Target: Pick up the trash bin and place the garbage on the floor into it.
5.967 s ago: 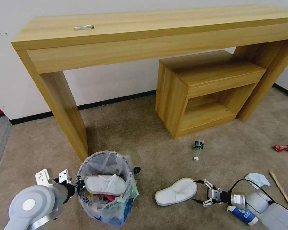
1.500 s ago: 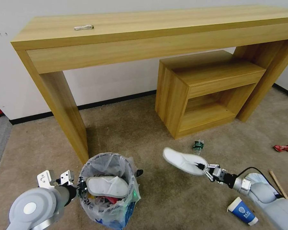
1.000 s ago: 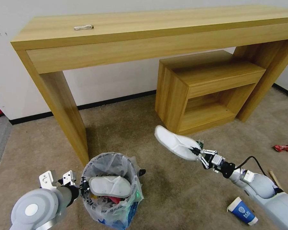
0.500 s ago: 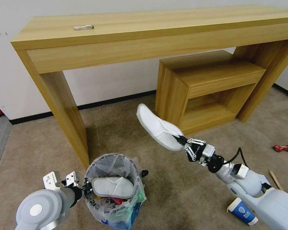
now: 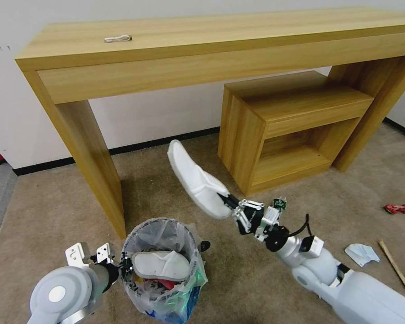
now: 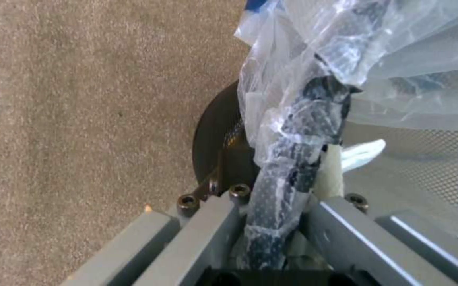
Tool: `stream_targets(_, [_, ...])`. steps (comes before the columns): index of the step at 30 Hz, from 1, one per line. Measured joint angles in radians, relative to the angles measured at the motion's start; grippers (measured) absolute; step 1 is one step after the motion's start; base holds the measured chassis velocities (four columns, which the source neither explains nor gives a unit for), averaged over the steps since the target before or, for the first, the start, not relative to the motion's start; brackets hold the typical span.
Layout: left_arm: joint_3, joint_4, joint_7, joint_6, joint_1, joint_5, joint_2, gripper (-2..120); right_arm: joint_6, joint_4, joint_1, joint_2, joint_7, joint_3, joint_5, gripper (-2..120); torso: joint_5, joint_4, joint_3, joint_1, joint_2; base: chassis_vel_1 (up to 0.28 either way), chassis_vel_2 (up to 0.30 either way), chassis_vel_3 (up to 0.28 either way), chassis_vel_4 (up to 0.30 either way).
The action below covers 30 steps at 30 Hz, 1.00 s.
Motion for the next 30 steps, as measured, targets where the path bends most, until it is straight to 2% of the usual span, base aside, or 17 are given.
stream_targets(11, [0.018, 0.014, 0.003, 0.0, -0.015, 0.007, -0.02, 0, -0.015, 0.001, 0.045, 0.052, 0.03, -0.118, 0.004, 0, 0.0, 0.0, 0.0, 0.0, 0.0, 0.0, 0.0, 0.0, 0.0])
stream_targets(30, [0.026, 0.022, 0.006, 0.0, -0.028, 0.006, -0.029, 0, -0.022, -0.042, 0.136, 0.091, 0.052, -0.29, 0.0, 0, 0.0, 0.0, 0.0, 0.0, 0.0, 0.0, 0.0, 0.0, 0.0])
